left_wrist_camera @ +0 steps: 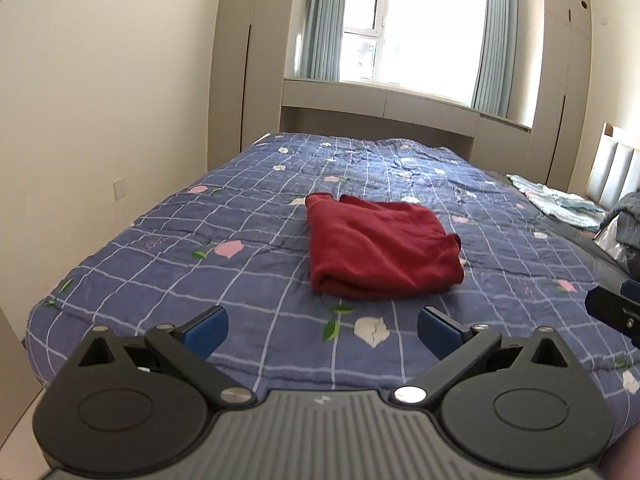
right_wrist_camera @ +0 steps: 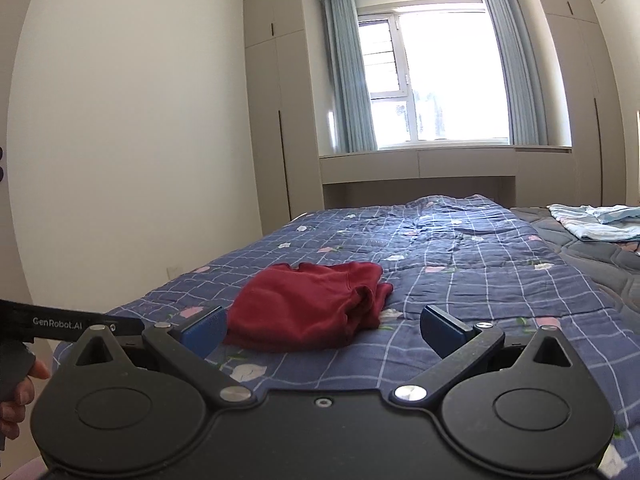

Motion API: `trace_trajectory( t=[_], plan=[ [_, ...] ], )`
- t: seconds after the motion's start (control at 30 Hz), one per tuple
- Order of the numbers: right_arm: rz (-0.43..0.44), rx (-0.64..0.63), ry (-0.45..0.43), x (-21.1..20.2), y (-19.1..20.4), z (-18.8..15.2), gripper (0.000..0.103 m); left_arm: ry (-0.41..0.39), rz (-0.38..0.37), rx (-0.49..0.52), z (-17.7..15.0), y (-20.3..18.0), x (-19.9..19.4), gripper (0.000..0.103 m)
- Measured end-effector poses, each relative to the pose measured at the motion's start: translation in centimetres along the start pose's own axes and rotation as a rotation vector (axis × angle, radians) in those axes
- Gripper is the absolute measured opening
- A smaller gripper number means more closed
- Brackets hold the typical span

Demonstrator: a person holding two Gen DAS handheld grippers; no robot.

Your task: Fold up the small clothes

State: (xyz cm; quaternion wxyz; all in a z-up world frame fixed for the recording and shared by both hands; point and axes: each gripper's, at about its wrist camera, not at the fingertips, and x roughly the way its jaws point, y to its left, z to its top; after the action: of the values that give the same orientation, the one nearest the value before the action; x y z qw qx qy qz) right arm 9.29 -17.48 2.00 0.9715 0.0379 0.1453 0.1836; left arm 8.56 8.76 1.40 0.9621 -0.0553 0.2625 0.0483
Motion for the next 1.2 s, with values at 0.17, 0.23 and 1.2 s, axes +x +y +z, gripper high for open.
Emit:
trace_trajectory(
  t=[0.17,0.23,1.2],
  plan=[
    [-0.016,-0.008,0.020,0.12,-0.09,-0.41,0.102,0.020,0.007,-0.008,-0.90,0.19,-0.07,0.103],
    [-0.015,-0.003,0.026,0.15,-0.27,-0.51,0.102,0.025,0.006,-0.016,-1.09,0.37,-0.01,0.103],
    [-0.028,-0.005,0.031,0.46,-0.64,-0.44,0.102,0.032,0.022,-0.014,-1.14,0.77,0.12,0.103]
  ],
)
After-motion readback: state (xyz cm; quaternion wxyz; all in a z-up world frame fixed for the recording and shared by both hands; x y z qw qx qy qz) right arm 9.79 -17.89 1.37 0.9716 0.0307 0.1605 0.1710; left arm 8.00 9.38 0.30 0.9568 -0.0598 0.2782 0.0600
